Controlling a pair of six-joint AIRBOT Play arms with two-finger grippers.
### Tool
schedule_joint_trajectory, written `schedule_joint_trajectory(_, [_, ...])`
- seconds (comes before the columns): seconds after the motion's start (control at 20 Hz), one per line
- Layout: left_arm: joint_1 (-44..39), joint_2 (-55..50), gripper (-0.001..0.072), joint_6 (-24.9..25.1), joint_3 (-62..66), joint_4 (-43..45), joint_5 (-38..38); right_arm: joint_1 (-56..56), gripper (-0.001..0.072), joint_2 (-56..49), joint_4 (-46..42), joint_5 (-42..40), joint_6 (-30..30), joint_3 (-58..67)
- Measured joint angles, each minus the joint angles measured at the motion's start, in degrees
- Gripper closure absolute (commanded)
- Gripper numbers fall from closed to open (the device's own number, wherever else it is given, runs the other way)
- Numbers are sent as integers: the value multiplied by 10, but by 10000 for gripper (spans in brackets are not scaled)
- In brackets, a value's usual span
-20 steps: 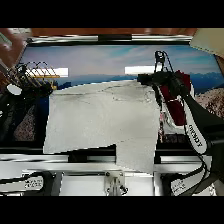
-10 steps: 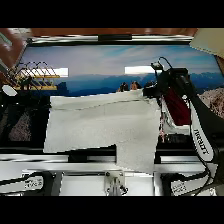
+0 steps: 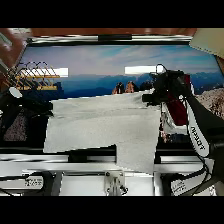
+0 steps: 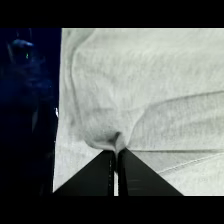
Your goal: Fold the shirts.
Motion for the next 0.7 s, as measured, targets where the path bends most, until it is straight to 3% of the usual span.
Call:
schedule_joint_trajectory(0.2, [1, -4, 663, -4, 0, 0, 5, -1, 601, -2, 40, -4, 8, 0])
schedule_joint_trajectory(0.25, [1, -5, 579, -5, 0, 0, 7, -1, 404, -2, 47, -5, 10, 0])
schedule_joint_trajectory(0.3, [1, -5, 327, -5, 0, 0, 7, -1, 178, -2, 52, -4, 10, 0])
schedule_joint_trajectory(0.35, [1, -5, 103, -6, 1, 0, 6, -1, 163, -2, 57, -7, 11, 0])
schedule_joint_trajectory(0.4, [2, -5, 40, -7, 3, 0, 3, -1, 164, 0, 60, -12, 11, 0])
schedule_joint_trajectory(0.7, [37, 26, 54, 14, 24, 3, -116, -33, 164, 68, 34, -97, -27, -5])
